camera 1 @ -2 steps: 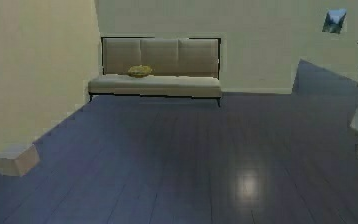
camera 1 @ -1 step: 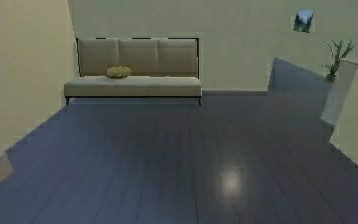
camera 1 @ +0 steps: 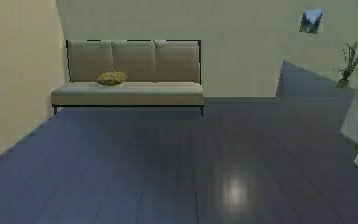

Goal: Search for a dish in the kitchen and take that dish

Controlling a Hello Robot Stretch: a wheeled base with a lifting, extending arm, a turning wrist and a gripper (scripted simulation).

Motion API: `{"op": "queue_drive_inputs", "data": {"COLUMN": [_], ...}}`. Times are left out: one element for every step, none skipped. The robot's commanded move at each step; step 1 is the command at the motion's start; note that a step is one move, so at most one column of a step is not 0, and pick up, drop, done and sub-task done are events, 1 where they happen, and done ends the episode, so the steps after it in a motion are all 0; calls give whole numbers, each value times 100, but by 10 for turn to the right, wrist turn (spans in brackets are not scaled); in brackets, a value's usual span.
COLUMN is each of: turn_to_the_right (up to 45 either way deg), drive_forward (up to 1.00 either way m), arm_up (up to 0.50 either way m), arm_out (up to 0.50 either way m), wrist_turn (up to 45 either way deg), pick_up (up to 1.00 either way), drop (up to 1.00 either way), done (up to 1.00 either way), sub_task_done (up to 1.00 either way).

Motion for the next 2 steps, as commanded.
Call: {"op": "queue_drive_inputs", "data": {"turn_to_the_right": [450, 0], "drive_forward": [0, 40], "arm_up": [0, 0], "arm_out": [0, 0], "wrist_turn": [0, 0], "pick_up": [0, 0], "drop": [0, 0], "done": [0, 0], "sub_task_done": [0, 0]}}
